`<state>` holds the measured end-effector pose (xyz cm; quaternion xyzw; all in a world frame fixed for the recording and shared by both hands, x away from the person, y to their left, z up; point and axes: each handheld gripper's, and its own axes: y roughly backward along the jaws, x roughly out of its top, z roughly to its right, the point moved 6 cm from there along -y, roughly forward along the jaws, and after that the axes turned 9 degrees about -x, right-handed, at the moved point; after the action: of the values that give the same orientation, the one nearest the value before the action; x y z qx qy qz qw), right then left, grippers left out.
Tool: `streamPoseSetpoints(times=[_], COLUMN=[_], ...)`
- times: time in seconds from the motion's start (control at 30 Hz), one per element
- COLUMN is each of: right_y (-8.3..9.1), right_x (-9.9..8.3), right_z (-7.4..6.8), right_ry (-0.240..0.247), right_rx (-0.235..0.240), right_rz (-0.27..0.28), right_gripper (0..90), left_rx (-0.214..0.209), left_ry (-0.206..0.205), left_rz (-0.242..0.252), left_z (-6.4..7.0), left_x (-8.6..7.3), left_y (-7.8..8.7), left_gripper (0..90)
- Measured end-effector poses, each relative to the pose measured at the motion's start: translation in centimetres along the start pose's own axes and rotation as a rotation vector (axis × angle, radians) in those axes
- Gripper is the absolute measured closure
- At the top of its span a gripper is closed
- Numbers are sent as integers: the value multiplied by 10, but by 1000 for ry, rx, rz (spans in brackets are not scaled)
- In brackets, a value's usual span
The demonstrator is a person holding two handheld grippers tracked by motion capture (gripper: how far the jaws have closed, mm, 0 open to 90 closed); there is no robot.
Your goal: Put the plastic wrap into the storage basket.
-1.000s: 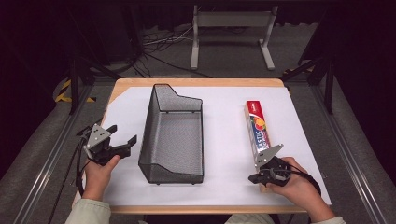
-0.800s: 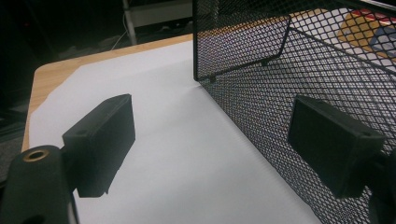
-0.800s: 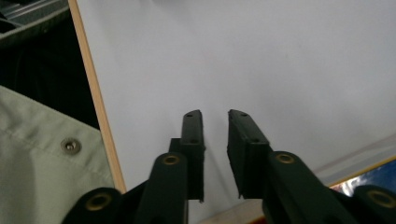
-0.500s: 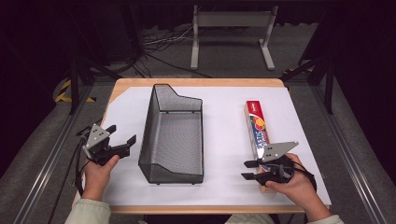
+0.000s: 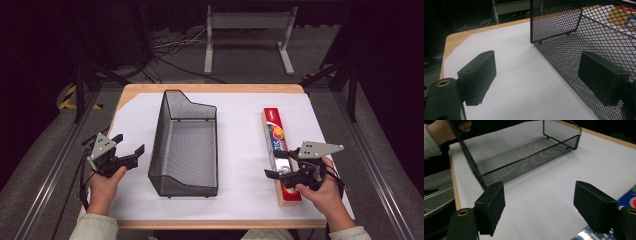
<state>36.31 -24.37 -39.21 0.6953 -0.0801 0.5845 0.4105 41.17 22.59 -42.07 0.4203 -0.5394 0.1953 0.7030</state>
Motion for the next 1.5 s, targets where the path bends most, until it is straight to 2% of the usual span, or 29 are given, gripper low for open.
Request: streamPoseSetpoints(times=[0.13,0.27,0.37,0.47,0.53,0.67,0.77,0.8,0.87,0.97,1.0,1.07,1.13,1.23,1.27,1.3,1.33,1.4,1.47,1.5], right_y=[6,11,14,16,14,9,6,6,0,-7,-7,-14,-19,-27,-30,-30,-35,-38,-40,-41], right_x=[5,7,8,11,12,14,15,15,13,8,8,3,-1,-9,-13,-13,-17,-20,-23,-25], right_z=[12,25,29,37,41,47,53,53,60,66,66,71,74,78,78,78,78,77,77,78], right_ry=[-32,-58,-67,-65,-59,-37,-70,-70,-88,-98,-98,-79,-90,-126,-113,-113,-143,-197,-232,-233], right_rx=[-60,-126,-146,-185,-202,-268,-315,-315,-373,-422,-422,-446,-462,-480,-466,-466,-444,-432,-437,-447], right_rz=[39,54,65,75,69,46,24,24,4,-37,-37,-74,-113,-172,-197,-197,-215,-230,-261,-273], right_gripper=[197,134,134,157,174,204,221,221,186,198,198,211,207,171,161,161,186,181,165,161], left_rx=[4,9,12,17,18,21,22,22,24,27,27,27,28,27,26,26,26,28,28,26], left_ry=[2,6,9,12,13,14,14,16,17,15,15,15,16,18,18,18,18,21,20,20], left_rz=[3,7,9,10,9,10,12,12,14,15,15,15,14,13,14,14,15,22,21,20], left_z=[0,-2,-3,-4,-4,-4,-4,-4,-5,-5,-5,-5,-5,-5,-5,-5,-5,-6,-6,-6], left_x=[0,0,-1,-1,-1,-1,-1,-2,-2,-2,-2,-2,-2,-3,-3,-3,-3,-2,-2,-2], left_y=[1,2,2,2,3,2,2,2,3,3,3,3,3,3,3,3,3,3,3,3], left_gripper=[159,159,159,159,159,159,159,159,158,159,158,158,158,158,157,157,156,156,156,156])
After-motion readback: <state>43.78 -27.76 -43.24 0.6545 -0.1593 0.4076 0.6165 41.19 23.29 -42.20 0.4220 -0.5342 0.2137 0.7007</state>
